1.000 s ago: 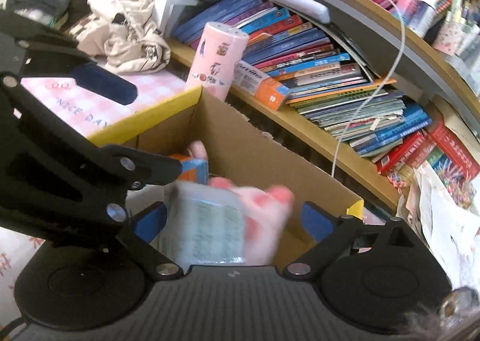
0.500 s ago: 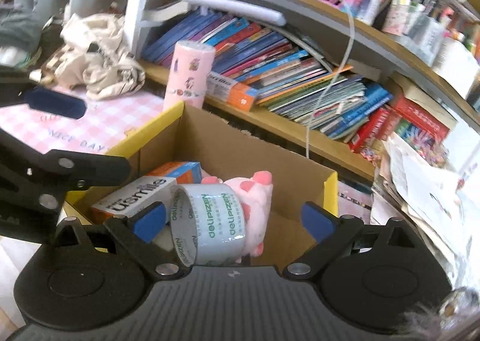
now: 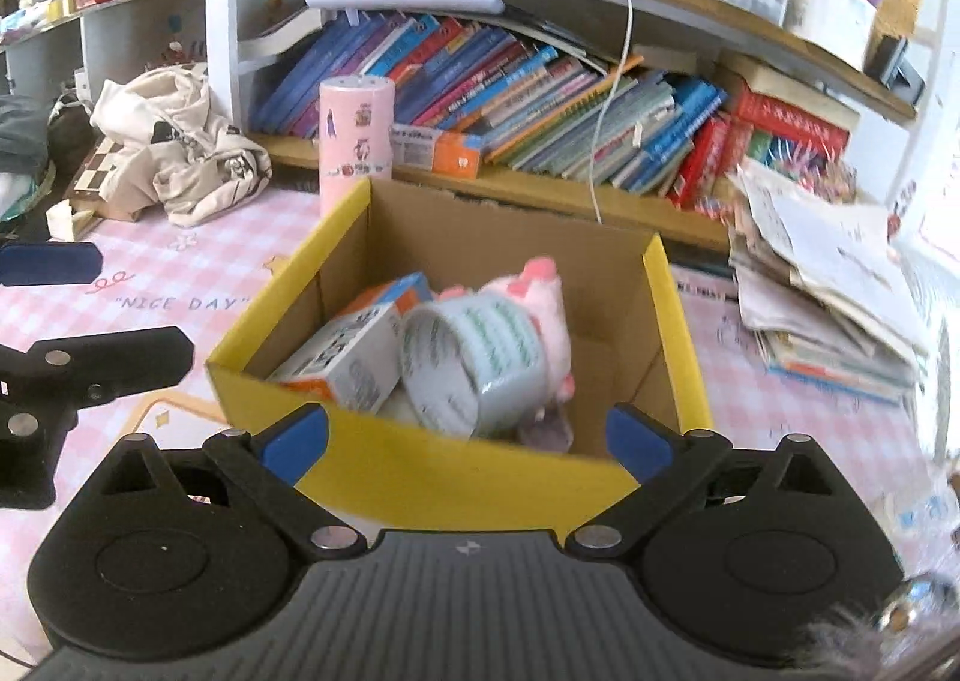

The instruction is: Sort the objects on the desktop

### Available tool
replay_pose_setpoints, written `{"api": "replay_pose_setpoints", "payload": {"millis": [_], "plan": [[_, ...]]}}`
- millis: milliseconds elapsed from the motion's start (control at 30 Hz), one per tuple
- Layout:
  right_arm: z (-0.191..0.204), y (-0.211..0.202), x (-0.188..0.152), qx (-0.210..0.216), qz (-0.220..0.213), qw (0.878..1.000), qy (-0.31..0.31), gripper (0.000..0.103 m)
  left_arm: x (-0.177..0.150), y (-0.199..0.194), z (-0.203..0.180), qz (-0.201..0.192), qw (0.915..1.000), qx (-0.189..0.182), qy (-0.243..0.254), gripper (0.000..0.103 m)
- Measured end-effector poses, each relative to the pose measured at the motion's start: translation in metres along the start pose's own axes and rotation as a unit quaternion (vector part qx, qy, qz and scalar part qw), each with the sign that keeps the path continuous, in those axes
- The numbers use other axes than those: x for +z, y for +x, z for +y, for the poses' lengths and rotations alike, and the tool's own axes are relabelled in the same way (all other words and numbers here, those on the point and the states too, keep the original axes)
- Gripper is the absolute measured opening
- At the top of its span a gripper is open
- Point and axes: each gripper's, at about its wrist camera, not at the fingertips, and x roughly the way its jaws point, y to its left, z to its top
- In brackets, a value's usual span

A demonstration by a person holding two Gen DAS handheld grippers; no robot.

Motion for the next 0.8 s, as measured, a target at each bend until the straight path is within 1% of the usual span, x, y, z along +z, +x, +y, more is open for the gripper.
{"api": "replay_pose_setpoints", "payload": {"millis": [167,367,633,800], "plan": [[0.010,-0.008,-0.015,-0.008,0.012,1.000,0.025,0.100,-0.013,-0.013,0.010,0.007,1.0000,0.003,-0.004,0.091],[0.021,-0.015,-0.034,-0.019,0.028,0.998,0.055,0.100,-0.029,-0.026,0.020,0.020,0.9997,0.015,-0.002,0.093],[0.042,-0.029,-0.054,-0.033,0.033,0.996,0.074,0.101,-0.047,-0.043,0.034,0.031,0.9990,0.029,-0.011,0.094],[0.052,-0.035,-0.063,-0.035,0.042,0.994,0.091,0.102,-0.058,-0.052,0.040,0.041,0.9984,0.038,-0.012,0.094]]}}
